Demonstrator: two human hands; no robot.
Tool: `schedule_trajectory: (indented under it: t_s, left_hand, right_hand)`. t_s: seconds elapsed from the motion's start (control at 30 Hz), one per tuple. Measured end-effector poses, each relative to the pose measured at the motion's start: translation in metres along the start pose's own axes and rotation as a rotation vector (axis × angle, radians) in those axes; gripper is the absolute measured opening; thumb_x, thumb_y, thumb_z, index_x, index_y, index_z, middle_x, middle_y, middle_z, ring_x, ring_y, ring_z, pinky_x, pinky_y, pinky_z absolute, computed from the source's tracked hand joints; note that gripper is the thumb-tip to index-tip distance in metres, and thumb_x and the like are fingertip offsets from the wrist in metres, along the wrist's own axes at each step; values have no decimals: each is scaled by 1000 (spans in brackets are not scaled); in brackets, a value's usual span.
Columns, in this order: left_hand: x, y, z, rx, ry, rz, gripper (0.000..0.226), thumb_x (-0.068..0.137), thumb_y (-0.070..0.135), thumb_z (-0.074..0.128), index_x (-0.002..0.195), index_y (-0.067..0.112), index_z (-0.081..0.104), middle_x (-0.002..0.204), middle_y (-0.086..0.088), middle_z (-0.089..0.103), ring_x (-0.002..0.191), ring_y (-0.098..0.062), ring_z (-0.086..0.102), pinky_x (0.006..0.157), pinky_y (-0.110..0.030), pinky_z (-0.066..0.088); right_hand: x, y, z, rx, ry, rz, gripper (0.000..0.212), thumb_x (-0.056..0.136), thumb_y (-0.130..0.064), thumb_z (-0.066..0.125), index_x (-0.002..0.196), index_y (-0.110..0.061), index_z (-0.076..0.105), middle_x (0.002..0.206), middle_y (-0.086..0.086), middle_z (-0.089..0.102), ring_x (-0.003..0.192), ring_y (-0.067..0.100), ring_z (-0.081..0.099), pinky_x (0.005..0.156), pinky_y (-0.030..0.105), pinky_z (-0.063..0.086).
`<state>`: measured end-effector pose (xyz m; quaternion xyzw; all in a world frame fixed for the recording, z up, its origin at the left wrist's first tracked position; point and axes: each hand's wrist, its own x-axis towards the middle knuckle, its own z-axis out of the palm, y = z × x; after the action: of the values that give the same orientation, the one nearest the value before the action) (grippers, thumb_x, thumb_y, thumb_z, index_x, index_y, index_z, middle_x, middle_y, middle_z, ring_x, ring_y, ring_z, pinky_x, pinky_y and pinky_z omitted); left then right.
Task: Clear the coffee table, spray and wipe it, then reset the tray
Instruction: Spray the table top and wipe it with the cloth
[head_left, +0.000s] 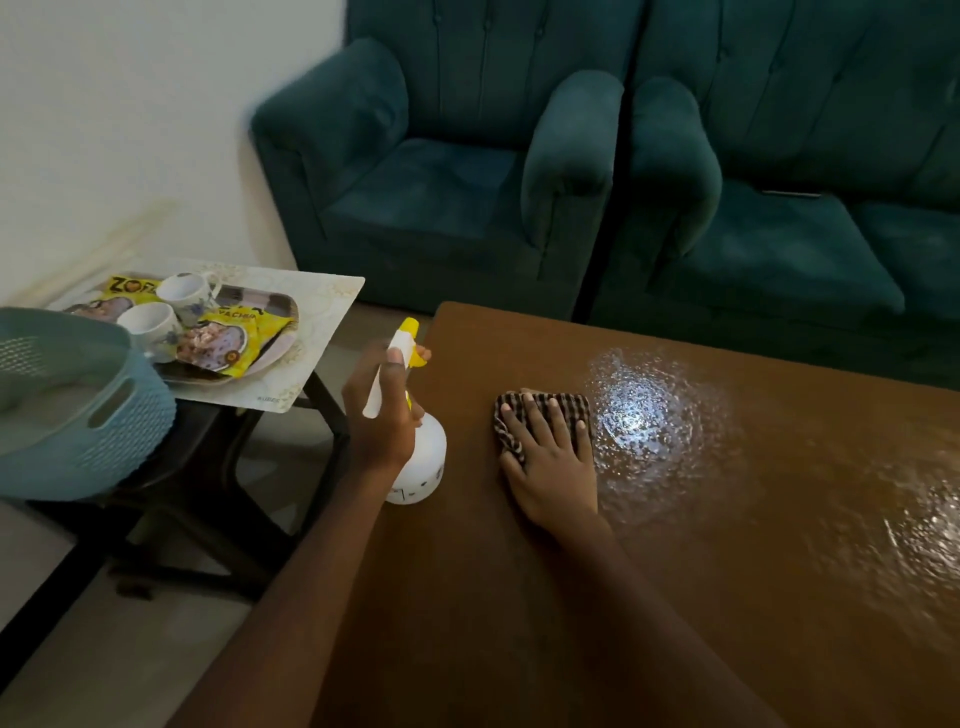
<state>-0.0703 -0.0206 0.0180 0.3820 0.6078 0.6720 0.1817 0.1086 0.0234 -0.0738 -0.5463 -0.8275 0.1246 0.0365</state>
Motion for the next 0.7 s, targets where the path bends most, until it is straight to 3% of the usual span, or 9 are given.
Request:
schedule_trajectory:
  t_s: [0.13, 0.2, 0.3, 0.4, 0.47, 0.57, 0.7]
  left_hand:
    - [-2, -4, -8, -8, -113, 56, 27, 91, 49, 46, 86, 25, 58, 58, 12, 56, 46, -10, 51, 48, -28, 46]
    - [-5, -7, -12, -11, -177, 49, 29, 88, 47, 55, 94, 19, 59, 69, 8, 57, 56, -10, 57, 53, -19, 48]
    - [-7, -16, -18, 50, -269, 35, 35, 85, 44, 59, 108, 18, 56, 90, -3, 62, 77, -19, 63, 62, -12, 50]
    - [-6, -23, -23, 100, -314, 45, 44, 83, 47, 59, 117, 20, 54, 108, 2, 62, 90, -27, 65, 79, -34, 57]
    - [-7, -24, -25, 105, -323, 48, 45, 82, 44, 59, 119, 20, 53, 113, 4, 61, 93, -26, 64, 81, -47, 58]
    - [-12, -26, -26, 74, -315, 74, 42, 82, 43, 58, 119, 23, 53, 114, 5, 61, 95, -23, 62, 77, -53, 57]
    - [-14, -30, -28, 56, -327, 85, 45, 81, 39, 57, 119, 16, 56, 111, 3, 61, 91, -25, 63, 74, -53, 58]
  right_hand:
    - [-11, -5, -1, -12, -17, 13, 66, 90, -65, 3, 154, -48, -4, 164, -12, -11, 150, 14, -19, 121, 47, -12]
    - [-18, -8, -1, -18, -25, 22, 59, 99, -59, 16, 154, -48, -3, 164, -12, -12, 150, 14, -19, 120, 47, -12]
    - [-33, -13, 0, -31, -39, 48, 57, 101, -57, 18, 153, -49, -6, 164, -12, -15, 149, 14, -21, 119, 47, -14]
    - [-50, -21, 4, -28, -32, 75, 57, 100, -59, 15, 152, -51, -7, 163, -13, -15, 148, 13, -23, 120, 47, -13]
    - [-63, -27, 8, -26, -18, 97, 61, 93, -64, 4, 152, -52, -8, 163, -14, -15, 148, 13, -23, 120, 48, -12]
    - [-77, -36, 14, -25, 3, 128, 70, 83, -65, -6, 152, -51, -7, 163, -14, -14, 148, 14, -23, 120, 48, -13]
    - [-79, -41, 18, -47, 33, 159, 68, 85, -64, -5, 152, -53, -4, 164, -13, -10, 150, 14, -19, 120, 47, -12]
